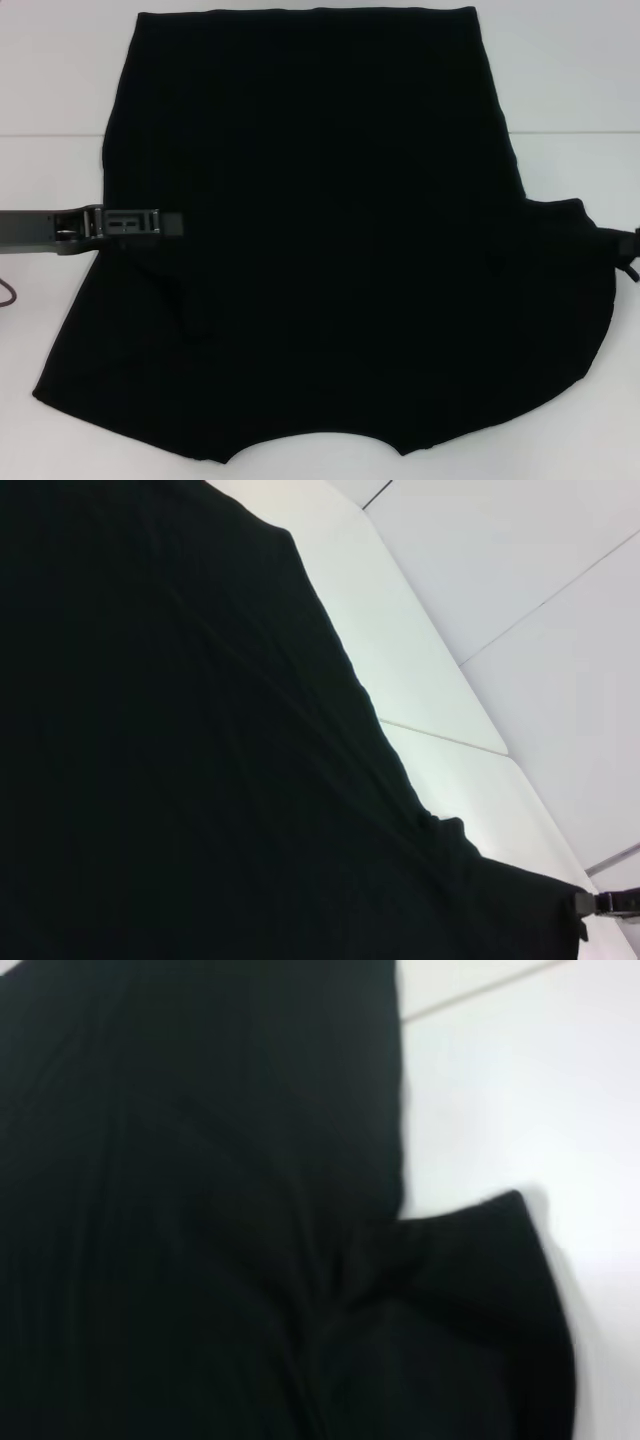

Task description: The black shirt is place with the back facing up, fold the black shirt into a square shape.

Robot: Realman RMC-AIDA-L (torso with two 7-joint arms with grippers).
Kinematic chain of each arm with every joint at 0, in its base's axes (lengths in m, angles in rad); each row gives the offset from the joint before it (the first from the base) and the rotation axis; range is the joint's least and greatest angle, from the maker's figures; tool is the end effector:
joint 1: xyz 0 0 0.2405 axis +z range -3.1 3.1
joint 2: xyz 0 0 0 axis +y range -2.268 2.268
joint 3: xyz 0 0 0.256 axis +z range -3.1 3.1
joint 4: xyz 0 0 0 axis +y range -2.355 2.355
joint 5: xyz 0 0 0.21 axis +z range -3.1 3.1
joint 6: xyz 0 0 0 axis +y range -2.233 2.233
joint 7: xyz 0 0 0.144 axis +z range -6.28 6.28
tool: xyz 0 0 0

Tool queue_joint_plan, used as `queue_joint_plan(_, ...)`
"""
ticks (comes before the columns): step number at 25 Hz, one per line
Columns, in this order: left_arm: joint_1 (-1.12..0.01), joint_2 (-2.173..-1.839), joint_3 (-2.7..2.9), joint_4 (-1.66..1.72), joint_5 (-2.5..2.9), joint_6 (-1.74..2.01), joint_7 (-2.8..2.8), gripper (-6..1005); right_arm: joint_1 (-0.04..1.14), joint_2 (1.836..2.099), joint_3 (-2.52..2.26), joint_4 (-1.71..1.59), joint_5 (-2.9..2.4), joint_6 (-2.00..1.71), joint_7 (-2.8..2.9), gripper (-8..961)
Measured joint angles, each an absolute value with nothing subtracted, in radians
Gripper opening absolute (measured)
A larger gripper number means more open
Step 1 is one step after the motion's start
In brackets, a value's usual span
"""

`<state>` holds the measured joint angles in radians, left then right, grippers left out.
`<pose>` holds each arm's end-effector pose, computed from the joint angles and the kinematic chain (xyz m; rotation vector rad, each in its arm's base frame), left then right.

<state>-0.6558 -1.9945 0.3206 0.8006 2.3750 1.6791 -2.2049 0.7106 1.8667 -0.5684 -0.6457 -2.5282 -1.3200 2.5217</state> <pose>-0.2765 0.3586 0.0793 -2.3378 -1.6036 -0.6394 0.3146 0.4004 0.0930 -1.9667 1.7772 0.2168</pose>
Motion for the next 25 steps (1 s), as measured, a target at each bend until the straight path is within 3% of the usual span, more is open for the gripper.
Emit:
queue_joint_plan(20, -0.633, -1.990, 0.309, 0.806, 2.325, 1.669, -2.205, 689, 0.878, 1.950, -1.039, -0.742, -2.545, -1.317, 2.453, 55)
queue_joint_plan(25, -0.628, -1.986, 0.272, 0.806, 2.321, 1.669, -2.199, 688, 0.880, 2.005, -1.104, -0.858, -2.693, -1.311, 2.453, 61)
